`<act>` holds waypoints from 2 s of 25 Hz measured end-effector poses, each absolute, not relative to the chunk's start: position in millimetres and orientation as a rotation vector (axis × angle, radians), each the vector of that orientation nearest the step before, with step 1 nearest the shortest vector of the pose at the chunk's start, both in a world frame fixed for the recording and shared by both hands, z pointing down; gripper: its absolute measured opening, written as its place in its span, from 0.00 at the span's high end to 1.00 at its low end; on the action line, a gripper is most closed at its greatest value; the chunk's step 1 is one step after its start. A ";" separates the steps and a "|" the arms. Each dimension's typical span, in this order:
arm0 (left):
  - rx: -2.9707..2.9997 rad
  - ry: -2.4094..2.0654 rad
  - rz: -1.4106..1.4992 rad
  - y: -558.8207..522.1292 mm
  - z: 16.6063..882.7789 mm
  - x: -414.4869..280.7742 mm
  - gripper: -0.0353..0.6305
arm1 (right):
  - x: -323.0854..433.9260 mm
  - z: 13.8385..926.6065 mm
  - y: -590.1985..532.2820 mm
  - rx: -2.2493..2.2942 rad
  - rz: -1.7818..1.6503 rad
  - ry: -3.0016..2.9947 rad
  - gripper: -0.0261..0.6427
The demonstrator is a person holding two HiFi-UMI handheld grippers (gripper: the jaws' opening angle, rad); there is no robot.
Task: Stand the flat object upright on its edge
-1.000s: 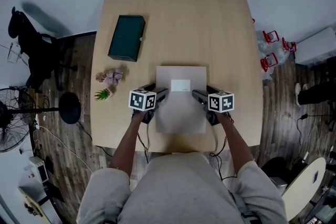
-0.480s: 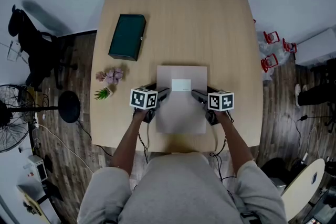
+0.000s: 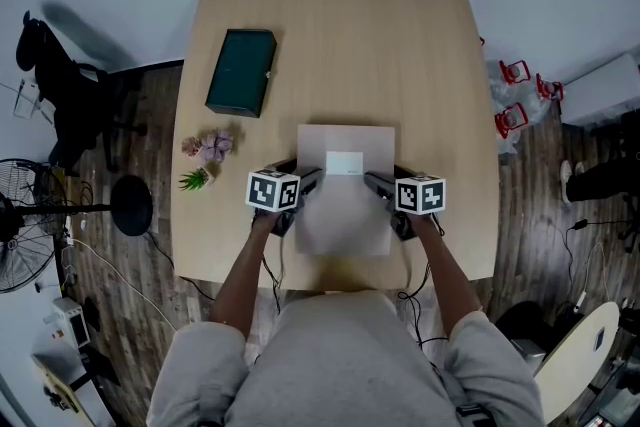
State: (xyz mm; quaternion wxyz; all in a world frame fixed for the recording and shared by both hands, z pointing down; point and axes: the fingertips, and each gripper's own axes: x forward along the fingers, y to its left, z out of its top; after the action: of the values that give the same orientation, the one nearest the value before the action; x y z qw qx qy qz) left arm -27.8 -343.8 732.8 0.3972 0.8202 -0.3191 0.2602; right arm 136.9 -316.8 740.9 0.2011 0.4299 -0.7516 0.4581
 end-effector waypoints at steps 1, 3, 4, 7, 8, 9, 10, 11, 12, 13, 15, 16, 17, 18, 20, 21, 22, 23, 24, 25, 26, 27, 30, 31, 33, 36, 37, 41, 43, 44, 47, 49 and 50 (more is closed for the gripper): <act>2.084 -0.810 0.661 -344.0 730.3 -27.5 0.51 | 137.4 738.6 -316.8 1.204 1.273 -2.100 0.41; 2.096 -0.814 0.663 -344.1 725.2 -27.4 0.51 | 138.4 733.6 -316.6 1.213 1.252 -2.105 0.42; 2.102 -0.816 0.664 -344.1 722.2 -27.5 0.51 | 138.5 730.7 -316.7 1.217 1.239 -2.109 0.42; 2.127 -0.825 0.662 -345.2 711.4 -27.9 0.51 | 137.4 720.5 -318.0 1.228 1.208 -2.132 0.42; 2.136 -0.832 0.659 -345.8 707.4 -28.0 0.51 | 137.1 716.7 -318.4 1.232 1.200 -2.139 0.42; 2.145 -0.839 0.655 -346.4 703.7 -28.1 0.51 | 136.9 713.0 -318.7 1.237 1.190 -2.147 0.42; 2.154 -0.846 0.652 -346.9 700.0 -28.1 0.51 | 137.0 709.5 -318.9 1.241 1.179 -2.155 0.42; 2.162 -0.853 0.648 -347.2 696.4 -28.1 0.51 | 137.1 706.2 -319.0 1.245 1.167 -2.162 0.42; 2.170 -0.859 0.643 -347.4 692.7 -28.3 0.51 | 137.0 702.9 -319.2 1.249 1.155 -2.170 0.42; 2.177 -0.866 0.637 -347.6 688.7 -28.7 0.51 | 136.7 699.4 -319.4 1.251 1.144 -2.176 0.42; 2.188 -0.880 0.619 -348.3 680.8 -29.9 0.51 | 135.4 692.4 -319.9 1.256 1.124 -2.188 0.42; 2.192 -0.886 0.609 -348.8 677.3 -30.4 0.51 | 134.9 689.3 -320.0 1.259 1.116 -2.193 0.42; 2.196 -0.892 0.601 -349.4 674.2 -30.7 0.51 | 134.8 686.9 -320.2 1.261 1.108 -2.198 0.42; 2.200 -0.896 0.597 -349.5 671.7 -30.8 0.52 | 134.9 685.0 -320.2 1.264 1.101 -2.202 0.42; 2.212 -0.904 0.599 -348.0 667.7 -31.3 0.52 | 134.7 681.5 -318.9 1.270 1.084 -2.209 0.42; 2.218 -0.908 0.600 -346.9 665.5 -31.6 0.52 | 134.4 679.4 -317.9 1.272 1.074 -2.213 0.42; 2.223 -0.912 0.599 -346.1 663.1 -31.8 0.52 | 134.2 676.9 -317.1 1.274 1.064 -2.216 0.42; 2.228 -0.916 0.595 -345.4 660.5 -32.0 0.52 | 133.9 674.1 -316.4 1.277 1.053 -2.220 0.42; 2.233 -0.920 0.591 -344.8 657.8 -32.2 0.52 | 133.6 671.5 -315.6 1.281 1.043 -2.222 0.43; 2.239 -0.923 0.587 -343.9 655.2 -32.5 0.52 | 133.3 669.1 -314.7 1.284 1.032 -2.224 0.43; 2.244 -0.926 0.583 -343.1 652.6 -32.8 0.52 | 133.0 666.9 -313.8 1.288 1.022 -2.226 0.43; 2.249 -0.928 0.576 -342.3 650.0 -33.0 0.52 | 132.9 664.7 -313.0 1.291 1.012 -2.228 0.43; 2.263 -0.936 0.558 -340.0 642.9 -32.3 0.52 | 133.6 657.6 -310.5 1.301 0.979 -2.241 0.43; 2.269 -0.938 0.554 -338.8 640.6 -31.8 0.52 | 134.1 655.0 -309.4 1.306 0.967 -2.246 0.43; 2.279 -0.944 0.545 -335.9 635.8 -31.3 0.52 | 134.5 649.6 -306.8 1.316 0.941 -2.255 0.43; 2.296 -0.962 0.534 -331.5 628.9 -31.6 0.52 | 134.6 642.1 -302.8 1.328 0.901 -2.268 0.43; 2.302 -0.971 0.529 -330.3 626.7 -31.9 0.52 | 134.4 639.8 -302.0 1.332 0.885 -2.274 0.43; 2.325 -1.015 0.499 -322.5 617.2 -32.4 0.52 | 133.9 629.6 -295.0 1.353 0.816 -2.295 0.43; 2.336 -1.033 0.484 -317.9 612.7 -33.8 0.52 | 132.7 624.3 -290.9 1.364 0.780 -2.307 0.43; 2.341 -1.040 0.477 -315.9 610.8 -34.7 0.52 | 131.8 621.9 -289.1 1.369 0.763 -2.311 0.43; 2.355 -1.058 0.461 -310.6 605.5 -36.0 0.52 | 130.5 615.8 -284.5 1.382 0.722 -2.320 0.44; 2.368 -1.066 0.458 -307.5 602.7 -36.1 0.52 | 130.7 611.9 -281.8 1.392 0.698 -2.323 0.44; 2.373 -1.069 0.453 -305.7 600.8 -36.4 0.52 | 130.6 609.6 -280.5 1.397 0.684 -2.326 0.44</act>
State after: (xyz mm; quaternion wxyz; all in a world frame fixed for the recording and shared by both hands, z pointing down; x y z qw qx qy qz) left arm -36.4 -305.7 600.8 0.2472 0.8703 -0.3921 0.1663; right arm 130.6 -280.5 609.6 0.1710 0.4920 -0.8190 0.2408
